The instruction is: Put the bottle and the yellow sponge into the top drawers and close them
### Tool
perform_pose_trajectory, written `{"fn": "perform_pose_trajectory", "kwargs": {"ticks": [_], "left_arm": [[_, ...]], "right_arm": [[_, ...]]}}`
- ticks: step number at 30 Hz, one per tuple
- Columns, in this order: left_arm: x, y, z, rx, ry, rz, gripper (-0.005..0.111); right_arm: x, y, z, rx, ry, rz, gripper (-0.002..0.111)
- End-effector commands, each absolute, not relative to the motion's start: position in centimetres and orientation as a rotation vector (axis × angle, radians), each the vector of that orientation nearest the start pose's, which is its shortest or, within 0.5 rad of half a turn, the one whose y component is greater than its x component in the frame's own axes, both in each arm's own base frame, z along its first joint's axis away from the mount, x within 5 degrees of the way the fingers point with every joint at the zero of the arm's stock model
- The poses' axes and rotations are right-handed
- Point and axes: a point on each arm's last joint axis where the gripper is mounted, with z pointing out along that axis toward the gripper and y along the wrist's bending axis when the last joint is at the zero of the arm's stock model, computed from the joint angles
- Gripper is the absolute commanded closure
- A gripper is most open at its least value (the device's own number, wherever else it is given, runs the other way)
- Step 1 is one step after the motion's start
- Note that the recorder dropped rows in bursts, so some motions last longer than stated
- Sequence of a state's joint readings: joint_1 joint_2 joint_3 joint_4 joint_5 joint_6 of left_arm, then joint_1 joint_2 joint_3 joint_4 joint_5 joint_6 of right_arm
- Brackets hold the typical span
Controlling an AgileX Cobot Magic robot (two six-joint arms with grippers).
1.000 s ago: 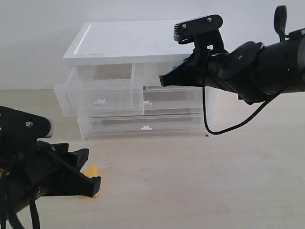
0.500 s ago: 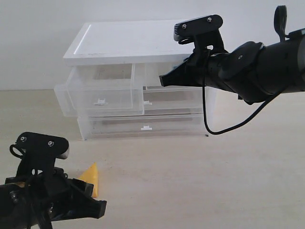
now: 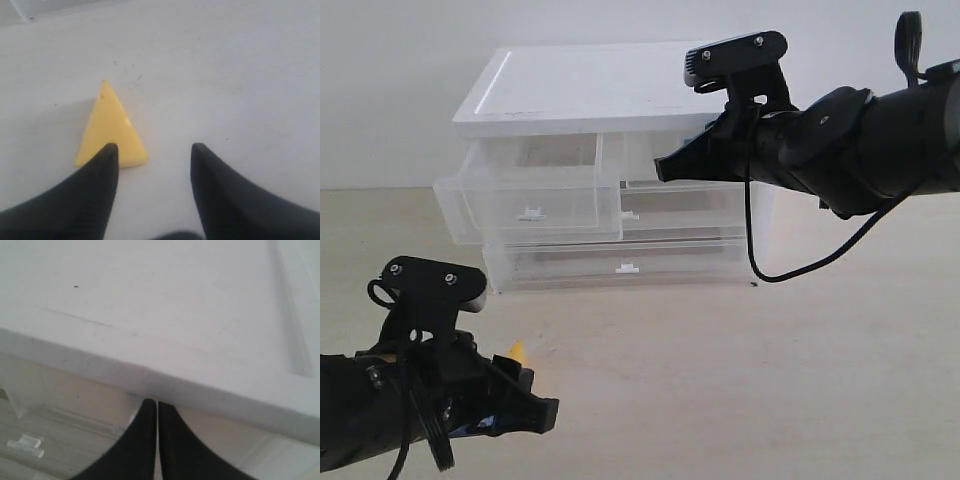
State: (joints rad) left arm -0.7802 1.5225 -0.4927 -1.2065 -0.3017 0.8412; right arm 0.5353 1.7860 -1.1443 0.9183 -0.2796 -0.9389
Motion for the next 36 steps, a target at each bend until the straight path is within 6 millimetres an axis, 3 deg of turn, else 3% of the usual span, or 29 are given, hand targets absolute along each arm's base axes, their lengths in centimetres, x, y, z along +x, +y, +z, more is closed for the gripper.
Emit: {"fn": "perform_pose_trajectory", "kwargs": {"ticks": [1, 6, 12, 29, 36], "left_arm": [[19.9, -15.8, 15.6, 0.367, 2.317, -0.191, 0.048], [20.4, -15.6, 15.2, 0.344, 2.314, -0.151, 0.048], [21.7, -14.6, 13.2, 0.281, 2.390, -0.079, 0.048], [22.7, -15.6, 13.8, 0.323, 2.352, -0.094, 0.048], [22.9, -15.5, 12.1, 0.338, 2.388, -0.036, 0.048]], "right_arm": [[36.2, 18.5, 25.5, -0.393, 1.847, 0.074, 0.108], [36.2, 18.6, 25.5, -0.396, 1.849, 0.077, 0.108], [36.2, 18.6, 25.5, -0.397, 1.849, 0.076, 0.108], [36.2, 18.6, 25.5, -0.399, 1.848, 0.074, 0.108], [36.2, 18.6, 25.5, -0.401, 1.848, 0.073, 0.108]]}}
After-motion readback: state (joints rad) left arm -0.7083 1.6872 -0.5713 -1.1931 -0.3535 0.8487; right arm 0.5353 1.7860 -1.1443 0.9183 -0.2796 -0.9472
